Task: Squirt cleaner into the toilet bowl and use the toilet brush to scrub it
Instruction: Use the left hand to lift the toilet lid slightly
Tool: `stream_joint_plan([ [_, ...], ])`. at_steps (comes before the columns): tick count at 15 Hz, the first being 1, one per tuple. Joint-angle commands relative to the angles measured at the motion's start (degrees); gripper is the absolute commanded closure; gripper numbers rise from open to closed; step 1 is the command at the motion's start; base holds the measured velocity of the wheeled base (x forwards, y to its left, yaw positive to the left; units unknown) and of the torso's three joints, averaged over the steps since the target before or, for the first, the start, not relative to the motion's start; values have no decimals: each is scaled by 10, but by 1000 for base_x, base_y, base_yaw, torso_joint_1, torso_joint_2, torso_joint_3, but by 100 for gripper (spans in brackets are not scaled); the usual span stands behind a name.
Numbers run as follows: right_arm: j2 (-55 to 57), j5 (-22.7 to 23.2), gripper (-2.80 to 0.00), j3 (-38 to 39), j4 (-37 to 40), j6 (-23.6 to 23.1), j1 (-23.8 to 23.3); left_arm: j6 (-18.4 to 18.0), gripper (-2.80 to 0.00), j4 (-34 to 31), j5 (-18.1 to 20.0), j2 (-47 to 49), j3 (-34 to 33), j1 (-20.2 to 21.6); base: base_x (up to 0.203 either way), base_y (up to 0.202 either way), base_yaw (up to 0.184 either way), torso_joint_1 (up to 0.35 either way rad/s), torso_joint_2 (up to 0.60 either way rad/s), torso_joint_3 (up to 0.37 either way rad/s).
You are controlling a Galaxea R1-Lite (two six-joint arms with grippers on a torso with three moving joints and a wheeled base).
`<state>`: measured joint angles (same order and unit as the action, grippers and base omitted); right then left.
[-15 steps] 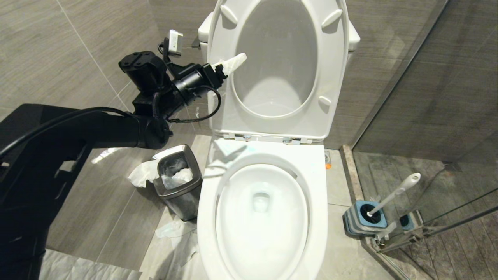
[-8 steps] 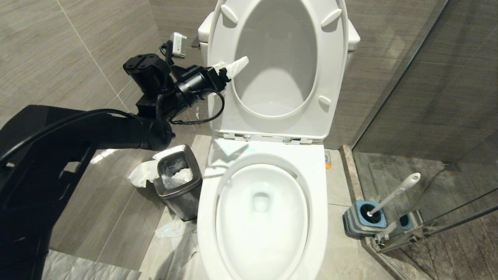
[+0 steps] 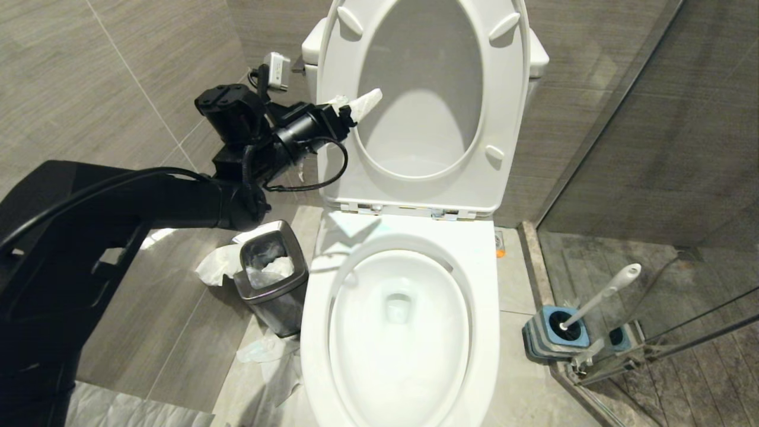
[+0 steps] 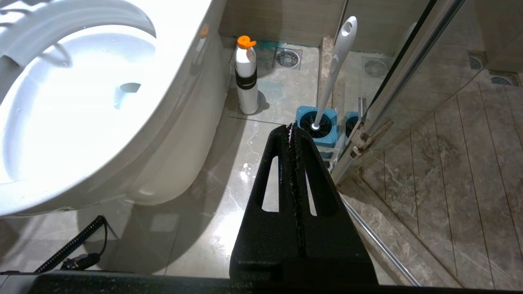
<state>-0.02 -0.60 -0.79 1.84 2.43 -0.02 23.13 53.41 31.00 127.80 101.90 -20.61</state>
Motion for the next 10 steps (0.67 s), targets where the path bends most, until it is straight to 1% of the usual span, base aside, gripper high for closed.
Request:
stream_joint_plan([
  [1, 0, 0, 0, 0, 0, 0, 0, 2, -280, -8, 1, -17, 0, 0, 0, 0, 0, 0, 0, 0],
  [4, 0, 0, 0, 0, 0, 0, 0, 4, -280, -15, 0, -34, -3, 0, 0, 0, 0, 0, 0, 0],
  [10, 0, 0, 0, 0, 0, 0, 0, 6, -280, -15, -1, -74, -37, 1, 0, 0, 0, 0, 0, 0],
])
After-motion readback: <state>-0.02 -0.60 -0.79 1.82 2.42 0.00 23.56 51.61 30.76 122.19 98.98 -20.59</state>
